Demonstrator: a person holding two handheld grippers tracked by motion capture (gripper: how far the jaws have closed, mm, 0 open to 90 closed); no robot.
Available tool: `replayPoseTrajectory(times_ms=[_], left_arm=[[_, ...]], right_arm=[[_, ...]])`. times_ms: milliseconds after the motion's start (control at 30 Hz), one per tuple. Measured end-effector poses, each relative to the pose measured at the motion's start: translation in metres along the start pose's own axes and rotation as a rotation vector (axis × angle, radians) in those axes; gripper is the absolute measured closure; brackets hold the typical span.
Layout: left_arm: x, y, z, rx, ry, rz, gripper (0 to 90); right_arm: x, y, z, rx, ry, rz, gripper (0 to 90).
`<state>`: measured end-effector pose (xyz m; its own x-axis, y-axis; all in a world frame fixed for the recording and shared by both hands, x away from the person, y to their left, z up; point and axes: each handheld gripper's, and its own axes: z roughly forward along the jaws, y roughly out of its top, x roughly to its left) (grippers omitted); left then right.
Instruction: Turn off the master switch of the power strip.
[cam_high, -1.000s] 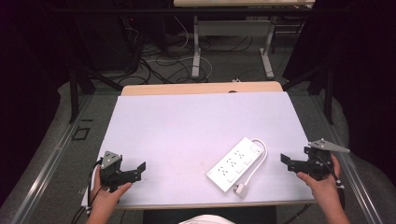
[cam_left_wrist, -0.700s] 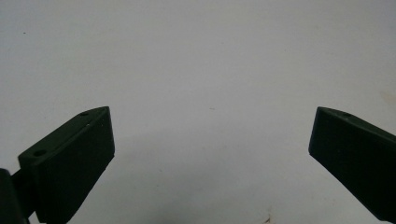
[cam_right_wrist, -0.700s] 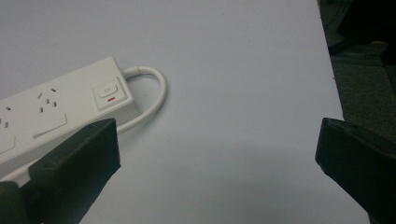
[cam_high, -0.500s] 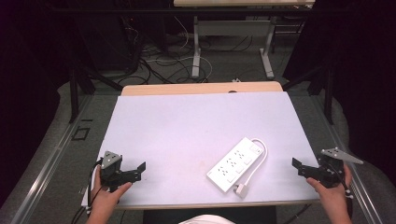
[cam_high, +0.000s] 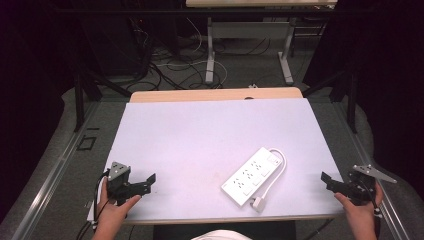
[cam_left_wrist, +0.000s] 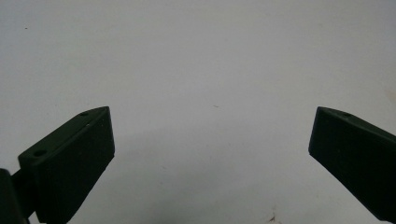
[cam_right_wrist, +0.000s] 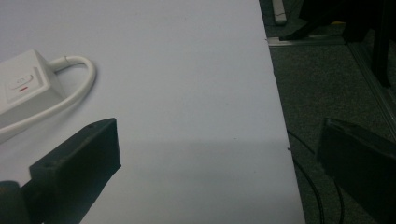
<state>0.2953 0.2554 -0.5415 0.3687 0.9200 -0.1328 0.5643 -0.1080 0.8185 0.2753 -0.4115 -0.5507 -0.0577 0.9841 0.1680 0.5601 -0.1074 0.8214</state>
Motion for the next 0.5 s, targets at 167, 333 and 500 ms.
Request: replayPoseTrajectory(times_ms=[167,333,500], left_arm=[[0.0007,0.0001,0.0005,0.004,0.003,-0.002,0.3],[0.0008,-0.0004,0.0011,-0.001,0.006,-0.012,0.3],[0.0014,-0.0003,0.0009,0.004,0.005,-0.013,0.3]], right_arm=[[-0.0044,-0.0045,0.0032,0.019,-0.001,0.019,0.1],[-0.0082,-0.0052,0.0048,0.021,-0.004,-0.006,0.1],[-0.006,-0.0057,0.0055,0.024,0.005,0.04,0.1]])
